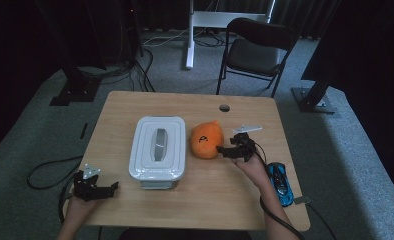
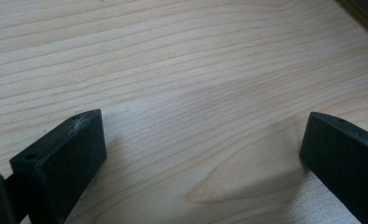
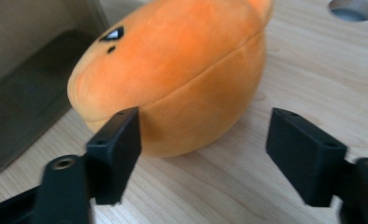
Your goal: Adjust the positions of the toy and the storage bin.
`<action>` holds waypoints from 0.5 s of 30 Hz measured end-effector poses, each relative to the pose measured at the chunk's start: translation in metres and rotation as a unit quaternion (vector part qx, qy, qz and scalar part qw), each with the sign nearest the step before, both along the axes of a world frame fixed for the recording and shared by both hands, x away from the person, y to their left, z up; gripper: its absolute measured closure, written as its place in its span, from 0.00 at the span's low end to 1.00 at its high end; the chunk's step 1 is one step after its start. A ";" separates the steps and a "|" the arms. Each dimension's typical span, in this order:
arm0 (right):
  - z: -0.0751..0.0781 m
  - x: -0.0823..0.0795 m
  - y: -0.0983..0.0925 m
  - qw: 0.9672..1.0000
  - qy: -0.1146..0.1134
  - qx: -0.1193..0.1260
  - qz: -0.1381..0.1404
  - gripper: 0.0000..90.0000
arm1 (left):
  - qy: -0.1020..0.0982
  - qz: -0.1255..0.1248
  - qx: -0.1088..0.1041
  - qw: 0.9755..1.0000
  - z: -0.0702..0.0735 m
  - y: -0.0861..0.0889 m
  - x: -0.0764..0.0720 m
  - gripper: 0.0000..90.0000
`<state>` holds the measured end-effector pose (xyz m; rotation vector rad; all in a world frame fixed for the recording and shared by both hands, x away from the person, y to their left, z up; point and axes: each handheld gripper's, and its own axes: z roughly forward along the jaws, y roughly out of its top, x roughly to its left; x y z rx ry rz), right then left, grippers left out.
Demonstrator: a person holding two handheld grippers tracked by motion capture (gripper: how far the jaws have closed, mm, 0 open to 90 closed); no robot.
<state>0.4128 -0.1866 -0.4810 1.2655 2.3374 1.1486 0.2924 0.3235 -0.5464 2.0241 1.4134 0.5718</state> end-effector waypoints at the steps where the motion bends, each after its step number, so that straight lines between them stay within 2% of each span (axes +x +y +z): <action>1: -0.002 0.000 0.001 1.000 -0.001 0.001 0.005 0.37 | 0.000 0.000 0.000 1.000 0.000 0.000 0.000 0.01; 6: -0.002 -0.001 0.004 0.999 -0.005 0.011 0.031 0.54 | 0.000 0.000 0.000 1.000 0.000 0.000 0.000 0.01; 7: -0.002 -0.002 0.004 0.999 -0.007 0.010 0.036 0.61 | 0.000 0.000 0.000 1.000 0.000 0.000 0.000 0.01; 9: -0.002 -0.004 0.007 0.999 -0.017 0.000 0.040 0.67 | 0.000 0.000 0.000 1.000 0.000 0.000 0.000 0.01; 15: 0.001 -0.014 0.013 0.998 -0.037 -0.016 0.038 1.00 | 0.000 0.000 0.000 1.000 0.000 0.000 0.000 0.01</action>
